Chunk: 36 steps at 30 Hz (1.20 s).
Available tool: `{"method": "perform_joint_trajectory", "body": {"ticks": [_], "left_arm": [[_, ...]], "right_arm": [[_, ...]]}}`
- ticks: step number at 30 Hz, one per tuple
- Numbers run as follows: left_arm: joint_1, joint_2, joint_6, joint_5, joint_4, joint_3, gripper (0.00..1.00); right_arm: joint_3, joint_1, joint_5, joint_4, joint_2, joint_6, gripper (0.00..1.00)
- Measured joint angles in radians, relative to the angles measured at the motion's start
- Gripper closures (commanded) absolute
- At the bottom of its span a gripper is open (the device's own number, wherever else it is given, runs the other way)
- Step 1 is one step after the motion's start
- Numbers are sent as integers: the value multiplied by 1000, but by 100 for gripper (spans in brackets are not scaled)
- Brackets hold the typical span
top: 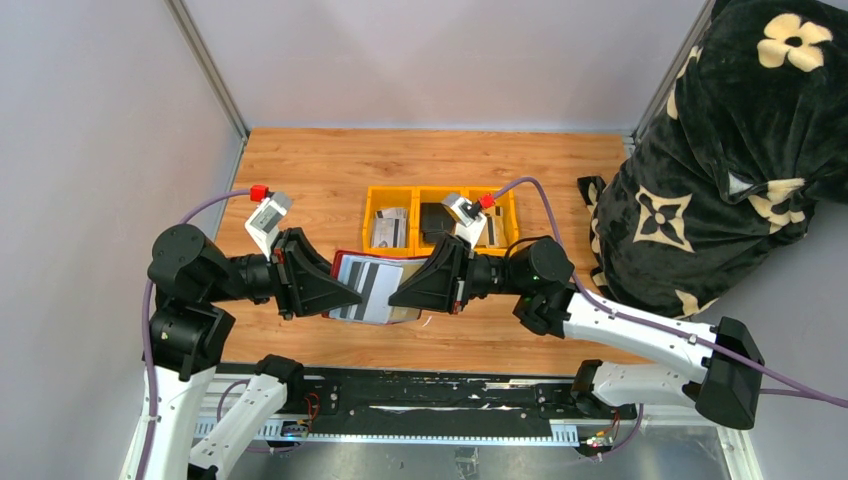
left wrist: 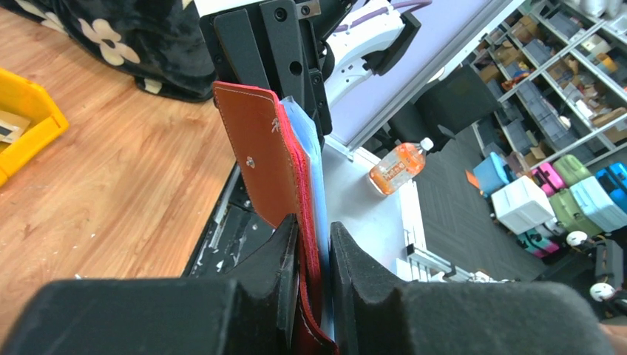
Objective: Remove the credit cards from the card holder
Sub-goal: Remove the credit card from the card holder.
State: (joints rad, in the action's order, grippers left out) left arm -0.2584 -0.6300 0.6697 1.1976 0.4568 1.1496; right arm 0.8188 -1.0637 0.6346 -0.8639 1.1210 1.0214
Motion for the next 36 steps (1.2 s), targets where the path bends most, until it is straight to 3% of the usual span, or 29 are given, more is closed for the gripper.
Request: {"method": "perform_joint_trajectory", "body": {"ticks": [8, 17, 19, 23, 26, 32, 36], "left_arm": [[0, 0, 23, -12, -11, -2, 95], [-1, -1, 22, -15, -10, -2, 95], [-1, -1, 20, -15, -10, -2, 95], [0, 0, 11, -23, -13, -1, 96], [0, 0, 10, -27, -13, -1, 96], [-1, 0, -5, -27, -13, 10, 96], [-1, 0, -7, -27, -9, 12, 95]], "right_arm": [[-17, 0, -6, -24, -11, 0, 100], [-20, 0, -6, -33, -11, 0, 99], [-20, 0, -6, -32, -11, 0, 74], [-13, 0, -2, -19, -13, 1, 63], [8, 0, -2, -5, -12, 2, 67], [27, 0, -7, 9, -3, 5, 100], [27, 4, -10, 11, -3, 3, 100]]}}
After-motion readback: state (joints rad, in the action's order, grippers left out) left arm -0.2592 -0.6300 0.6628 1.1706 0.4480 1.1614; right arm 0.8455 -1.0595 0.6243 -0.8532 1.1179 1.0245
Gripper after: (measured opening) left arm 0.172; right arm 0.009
